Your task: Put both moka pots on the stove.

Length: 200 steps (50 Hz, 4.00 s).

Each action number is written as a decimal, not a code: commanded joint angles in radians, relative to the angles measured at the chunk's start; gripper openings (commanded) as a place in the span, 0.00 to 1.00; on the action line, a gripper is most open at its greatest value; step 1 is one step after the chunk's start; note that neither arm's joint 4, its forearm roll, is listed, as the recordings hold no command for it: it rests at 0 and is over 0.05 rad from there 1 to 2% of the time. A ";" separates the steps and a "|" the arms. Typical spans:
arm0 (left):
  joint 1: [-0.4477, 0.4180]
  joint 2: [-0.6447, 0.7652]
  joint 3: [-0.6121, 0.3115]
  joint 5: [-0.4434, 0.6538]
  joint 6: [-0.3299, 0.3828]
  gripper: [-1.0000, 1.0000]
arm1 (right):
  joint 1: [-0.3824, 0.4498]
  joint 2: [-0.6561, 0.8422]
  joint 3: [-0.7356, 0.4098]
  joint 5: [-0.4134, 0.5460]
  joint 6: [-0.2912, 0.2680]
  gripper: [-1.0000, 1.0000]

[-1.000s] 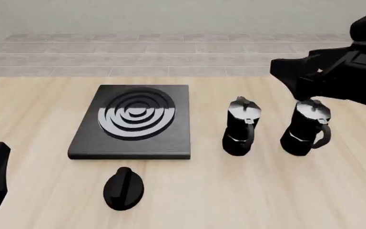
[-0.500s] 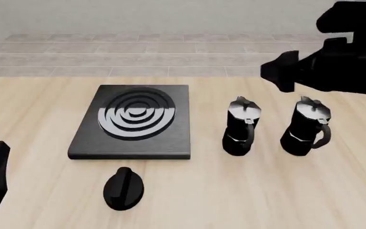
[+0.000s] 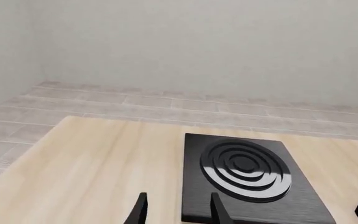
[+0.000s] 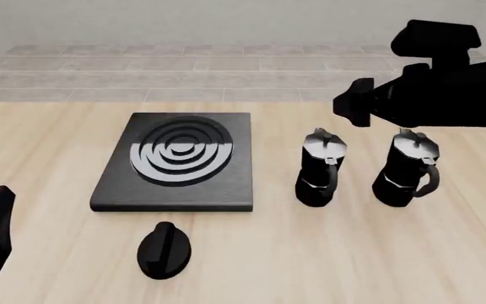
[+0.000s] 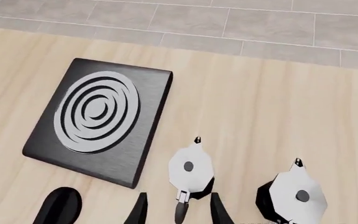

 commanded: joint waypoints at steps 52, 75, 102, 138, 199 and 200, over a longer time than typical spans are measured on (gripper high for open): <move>0.004 0.009 -0.002 -0.005 0.000 1.00 | 0.003 0.147 0.133 -0.163 0.095 1.00; 0.004 0.009 -0.002 -0.005 0.003 1.00 | 0.017 0.186 0.171 -0.213 0.125 1.00; 0.004 0.025 -0.002 -0.020 0.007 1.00 | 0.024 0.214 0.190 -0.245 0.141 1.00; 0.002 0.031 -0.007 -0.015 0.012 1.00 | 0.031 0.269 0.212 -0.295 0.162 1.00; 0.001 0.038 -0.003 -0.025 0.019 1.00 | 0.089 0.056 0.178 -0.369 -0.125 0.00; 0.001 0.037 -0.003 -0.023 0.020 1.00 | 0.094 0.050 0.180 -0.375 -0.130 0.00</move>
